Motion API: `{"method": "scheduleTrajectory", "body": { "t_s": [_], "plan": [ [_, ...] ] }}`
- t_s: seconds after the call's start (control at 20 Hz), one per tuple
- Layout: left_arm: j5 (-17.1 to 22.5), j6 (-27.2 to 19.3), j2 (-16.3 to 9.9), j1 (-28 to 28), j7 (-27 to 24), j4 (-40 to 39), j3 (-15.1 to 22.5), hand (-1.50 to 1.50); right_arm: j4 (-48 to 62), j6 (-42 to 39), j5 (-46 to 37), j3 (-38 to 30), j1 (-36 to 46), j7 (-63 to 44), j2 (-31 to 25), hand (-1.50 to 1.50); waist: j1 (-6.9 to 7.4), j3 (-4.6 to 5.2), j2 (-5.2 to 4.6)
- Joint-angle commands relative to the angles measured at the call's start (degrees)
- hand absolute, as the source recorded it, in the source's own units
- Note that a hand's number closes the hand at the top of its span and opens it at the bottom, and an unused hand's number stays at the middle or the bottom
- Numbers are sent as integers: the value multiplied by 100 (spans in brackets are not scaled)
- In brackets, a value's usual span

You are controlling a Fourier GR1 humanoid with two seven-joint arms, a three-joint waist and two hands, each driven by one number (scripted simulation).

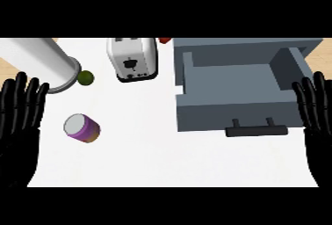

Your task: Pick up the can, place it into the drawer and close the drawer

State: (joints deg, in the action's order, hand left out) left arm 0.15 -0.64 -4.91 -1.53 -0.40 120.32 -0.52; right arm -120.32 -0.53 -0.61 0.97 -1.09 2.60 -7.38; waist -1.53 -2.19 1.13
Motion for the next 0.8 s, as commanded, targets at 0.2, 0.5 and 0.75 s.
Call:
{"method": "scheduleTrajectory", "body": {
  "t_s": [0.2, 0.5, 0.75],
  "plan": [
    [2209, 2016, -1054, -32, -435, -304, -763, -150, 72, -65, 269, -13, -104, -97, 110, -150, 197, 232, -111],
    [2545, 2528, -2027, -453, 741, -1157, -1309, -150, 111, 635, 68, -425, -854, -1138, 324, -150, 140, 223, -103],
    [3476, 2998, -2541, -134, 1120, -1547, -2077, -150, -99, 315, 560, -879, -906, -1320, 70, -150, 150, 218, -104]
  ]
}}
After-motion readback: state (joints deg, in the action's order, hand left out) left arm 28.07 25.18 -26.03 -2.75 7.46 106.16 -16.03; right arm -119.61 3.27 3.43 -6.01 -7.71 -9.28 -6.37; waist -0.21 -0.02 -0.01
